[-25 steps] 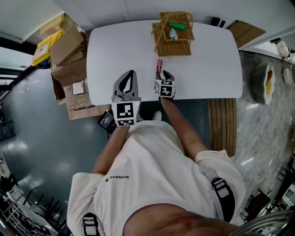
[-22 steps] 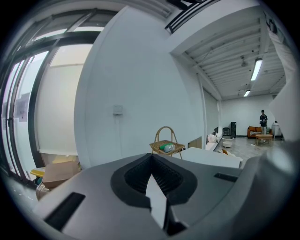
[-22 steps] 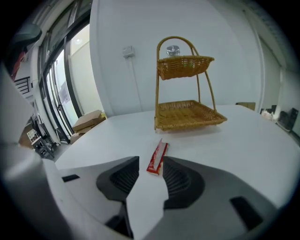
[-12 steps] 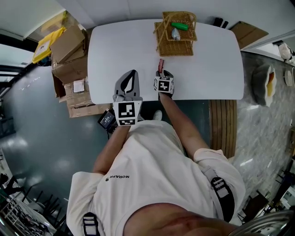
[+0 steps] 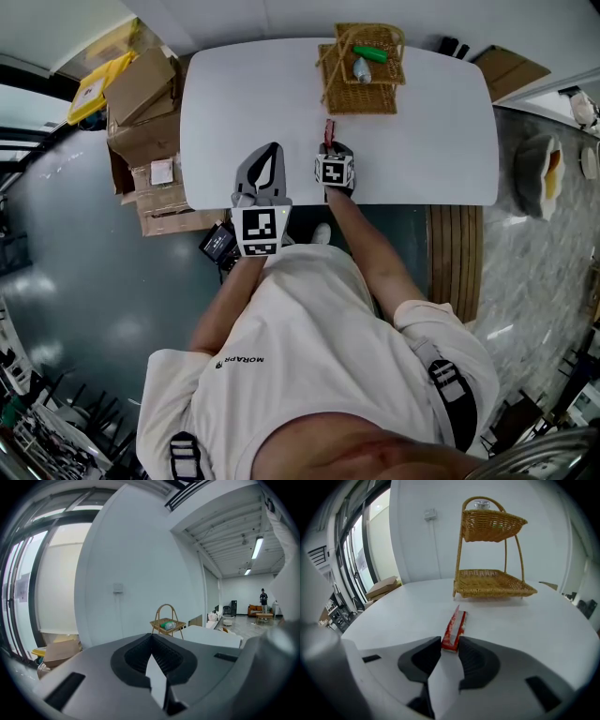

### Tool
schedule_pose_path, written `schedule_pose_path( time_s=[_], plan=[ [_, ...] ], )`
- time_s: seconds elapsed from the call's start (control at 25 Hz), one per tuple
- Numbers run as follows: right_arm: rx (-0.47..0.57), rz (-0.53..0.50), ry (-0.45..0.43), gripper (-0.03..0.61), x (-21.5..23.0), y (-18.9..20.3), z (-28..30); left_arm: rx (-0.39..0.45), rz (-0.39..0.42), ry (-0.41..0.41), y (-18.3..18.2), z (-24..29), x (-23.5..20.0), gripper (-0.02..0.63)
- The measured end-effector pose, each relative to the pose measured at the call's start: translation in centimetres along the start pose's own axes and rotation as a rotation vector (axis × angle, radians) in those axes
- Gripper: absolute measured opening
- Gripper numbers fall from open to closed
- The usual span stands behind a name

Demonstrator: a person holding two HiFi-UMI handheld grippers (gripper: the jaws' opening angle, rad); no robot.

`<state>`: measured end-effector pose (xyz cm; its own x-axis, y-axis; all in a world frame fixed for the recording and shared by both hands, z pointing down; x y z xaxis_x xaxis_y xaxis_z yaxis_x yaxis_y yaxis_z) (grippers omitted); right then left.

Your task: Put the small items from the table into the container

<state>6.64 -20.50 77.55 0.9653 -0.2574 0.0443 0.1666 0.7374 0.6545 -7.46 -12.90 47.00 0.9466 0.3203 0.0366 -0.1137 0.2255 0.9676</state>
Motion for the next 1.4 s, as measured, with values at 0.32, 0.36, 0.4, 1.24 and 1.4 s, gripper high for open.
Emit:
schedule_pose_path(
  time_s=[0.32,0.36,0.4,1.24,1.4],
  plan=[
    [0.061,-0.001,-0.017,0.121,0.2,-1.3,-1.0,0.004,-0.003,0.006,0.1,0.3,0.1,0.003],
    [0.070,0.003,-0.021,0.121,0.2,-1.5,-1.3,0.007,-0.003,0.009,0.0,0.3,0.2,0.003],
    [0.078,0.008,-0.023,0.121,0.2,-1.7,-1.7,0.010,-0.003,0.012,-0.1,0.3,0.3,0.003],
    [0.330,0.020,-0.147,0.120,-0.8,-6.9,-13.1,0.053,-0.006,0.057,-1.4,0.8,2.1,0.003],
    [0.377,0.006,-0.150,0.120,-1.0,-8.1,-15.1,0.060,-0.006,0.065,-1.7,0.9,2.4,0.003]
  ],
)
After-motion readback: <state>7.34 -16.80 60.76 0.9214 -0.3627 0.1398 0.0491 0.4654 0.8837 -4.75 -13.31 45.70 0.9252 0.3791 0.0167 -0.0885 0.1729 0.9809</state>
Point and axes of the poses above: the fingertips, and each gripper's own axes: z forward along the fingers, x to its right, y out of its underside, the point moved 2 cm from there along -z, backward along the fingers, and after that the axes turned 2 degrees about y, right-handed, at the moved point
